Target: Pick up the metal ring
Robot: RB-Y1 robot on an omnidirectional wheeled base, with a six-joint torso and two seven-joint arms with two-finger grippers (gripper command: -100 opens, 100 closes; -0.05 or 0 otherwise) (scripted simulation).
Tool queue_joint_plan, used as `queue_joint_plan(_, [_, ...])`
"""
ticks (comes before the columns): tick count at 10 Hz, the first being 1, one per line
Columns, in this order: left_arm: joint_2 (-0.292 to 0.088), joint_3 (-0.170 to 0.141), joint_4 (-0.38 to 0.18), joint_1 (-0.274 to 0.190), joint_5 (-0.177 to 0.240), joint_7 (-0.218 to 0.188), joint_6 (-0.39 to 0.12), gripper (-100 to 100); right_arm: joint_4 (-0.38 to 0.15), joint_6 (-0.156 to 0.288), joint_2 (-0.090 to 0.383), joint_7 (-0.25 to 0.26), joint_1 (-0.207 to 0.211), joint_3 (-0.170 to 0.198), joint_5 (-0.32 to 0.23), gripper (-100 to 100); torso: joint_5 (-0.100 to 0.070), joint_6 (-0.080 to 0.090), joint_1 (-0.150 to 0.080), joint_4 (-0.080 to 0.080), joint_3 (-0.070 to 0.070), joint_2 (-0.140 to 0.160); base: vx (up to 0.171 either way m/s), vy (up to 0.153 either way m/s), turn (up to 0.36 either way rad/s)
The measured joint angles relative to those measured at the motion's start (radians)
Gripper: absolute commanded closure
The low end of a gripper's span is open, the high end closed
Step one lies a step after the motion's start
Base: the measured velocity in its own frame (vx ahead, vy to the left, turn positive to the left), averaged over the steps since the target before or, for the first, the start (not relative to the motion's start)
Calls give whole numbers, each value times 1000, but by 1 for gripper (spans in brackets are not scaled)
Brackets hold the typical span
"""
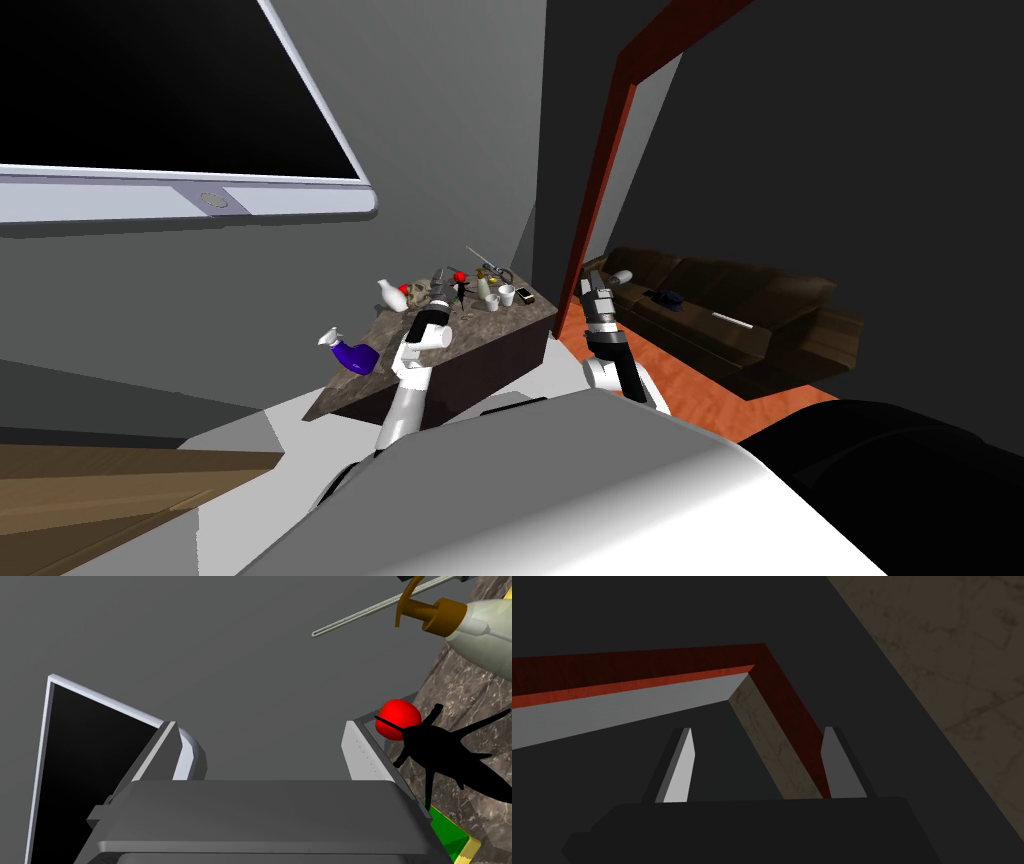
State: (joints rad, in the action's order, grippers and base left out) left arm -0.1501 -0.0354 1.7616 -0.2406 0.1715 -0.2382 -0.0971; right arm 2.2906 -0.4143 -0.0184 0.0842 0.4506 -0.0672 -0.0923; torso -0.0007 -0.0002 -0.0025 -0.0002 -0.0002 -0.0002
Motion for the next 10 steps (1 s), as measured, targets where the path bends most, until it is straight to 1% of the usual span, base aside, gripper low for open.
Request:
queue_joint_plan(1, [-1, -2, -16, -25, 4, -4, -26, -100, 0, 0, 0, 0, 0, 0, 0, 0, 0, 0, 0, 0, 0, 0, -5, -35, -2])
queue_joint_plan(4, [-5, -7, -110, -113, 23, -22, -93, -100, 0, 0, 0, 0, 0, 0, 0, 0, 0, 0, 1, 0, 0, 0, -9, -28, 0])
queue_joint_plan(6, [2, -14, -167, -178, 27, -31, -147, -100, 0, 0, 0, 0, 0, 0, 0, 0, 0, 0, 1, 0, 0, 0, -5, -24, 0])
queue_joint_plan(8, [5, -15, -212, -223, 33, -40, -199, -100, 0, 0, 0, 0, 0, 0, 0, 0, 0, 0, 1, 0, 0, 0, 0, -15, 4])
queue_joint_plan(9, [6, -16, -242, -251, 35, -43, -217, -100, 0, 0, 0, 0, 0, 0, 0, 0, 0, 0, 2, 0, 0, 0, 0, -6, -3])
queue_joint_plan(10, [4, -16, -262, -265, 38, -45, -225, -100, 0, 0, 0, 0, 0, 0, 0, 0, 1, 0, 2, 0, 0, 0, -3, -8, 10])
